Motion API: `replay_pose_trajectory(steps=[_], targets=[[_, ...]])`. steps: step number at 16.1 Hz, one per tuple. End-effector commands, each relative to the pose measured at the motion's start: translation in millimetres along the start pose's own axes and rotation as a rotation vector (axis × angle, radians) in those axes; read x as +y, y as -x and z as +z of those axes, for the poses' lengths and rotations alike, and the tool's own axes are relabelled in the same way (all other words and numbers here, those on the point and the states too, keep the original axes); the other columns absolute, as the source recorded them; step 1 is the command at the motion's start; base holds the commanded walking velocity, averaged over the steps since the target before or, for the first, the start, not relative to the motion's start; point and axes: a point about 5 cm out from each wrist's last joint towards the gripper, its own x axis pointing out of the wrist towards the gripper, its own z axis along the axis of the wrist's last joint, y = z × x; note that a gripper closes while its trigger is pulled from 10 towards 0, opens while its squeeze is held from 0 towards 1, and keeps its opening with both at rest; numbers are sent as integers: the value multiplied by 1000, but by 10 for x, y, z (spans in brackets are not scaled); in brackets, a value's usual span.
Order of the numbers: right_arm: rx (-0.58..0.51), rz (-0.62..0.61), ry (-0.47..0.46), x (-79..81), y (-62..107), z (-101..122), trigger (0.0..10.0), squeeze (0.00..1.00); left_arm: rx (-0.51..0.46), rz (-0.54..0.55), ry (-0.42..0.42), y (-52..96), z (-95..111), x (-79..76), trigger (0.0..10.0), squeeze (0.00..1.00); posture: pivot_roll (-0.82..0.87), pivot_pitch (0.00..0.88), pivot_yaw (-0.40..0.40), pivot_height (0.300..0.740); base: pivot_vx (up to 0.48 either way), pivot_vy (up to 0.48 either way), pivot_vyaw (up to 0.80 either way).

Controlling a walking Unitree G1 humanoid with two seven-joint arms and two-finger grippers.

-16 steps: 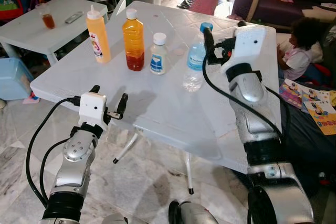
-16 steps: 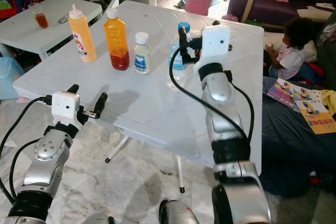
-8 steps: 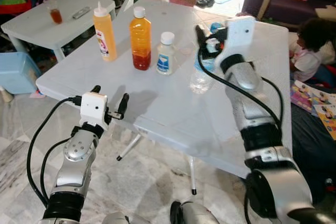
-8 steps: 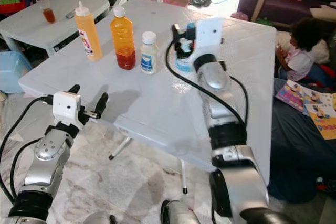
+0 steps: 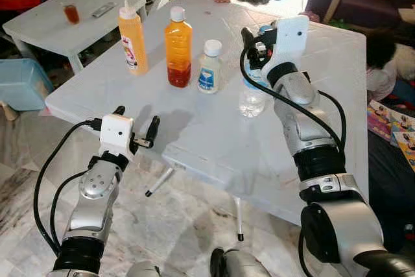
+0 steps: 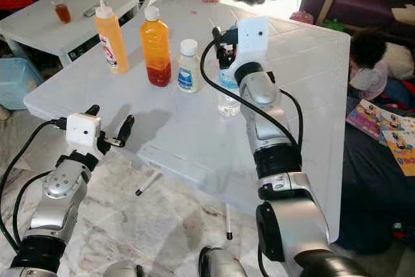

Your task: Restocking fridge

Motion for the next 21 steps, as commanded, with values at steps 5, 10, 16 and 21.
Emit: replay_pose_trajectory(steps=[5,10,16,21], targets=[[62,-65,-19,-73,25,3,0,0,11,-18,-17,-18,3,-20,10000,0,-3,67,-46,740,0,0,0],[103,-88,-16,-113,150,-38,353,0,27,-25,-32,-33,-19,-19,10000,0,-5,61,-44,740,0,0,0],[191,-97,-4,-144,360,-106,157,0,40,-32,-52,-43,-33,-3,10000,0,-5,53,-41,740,0,0,0],[241,-105,15,-222,505,-174,1294,0,44,-32,-54,-61,-33,0,10000,0,-10,47,-34,740,0,0,0]])
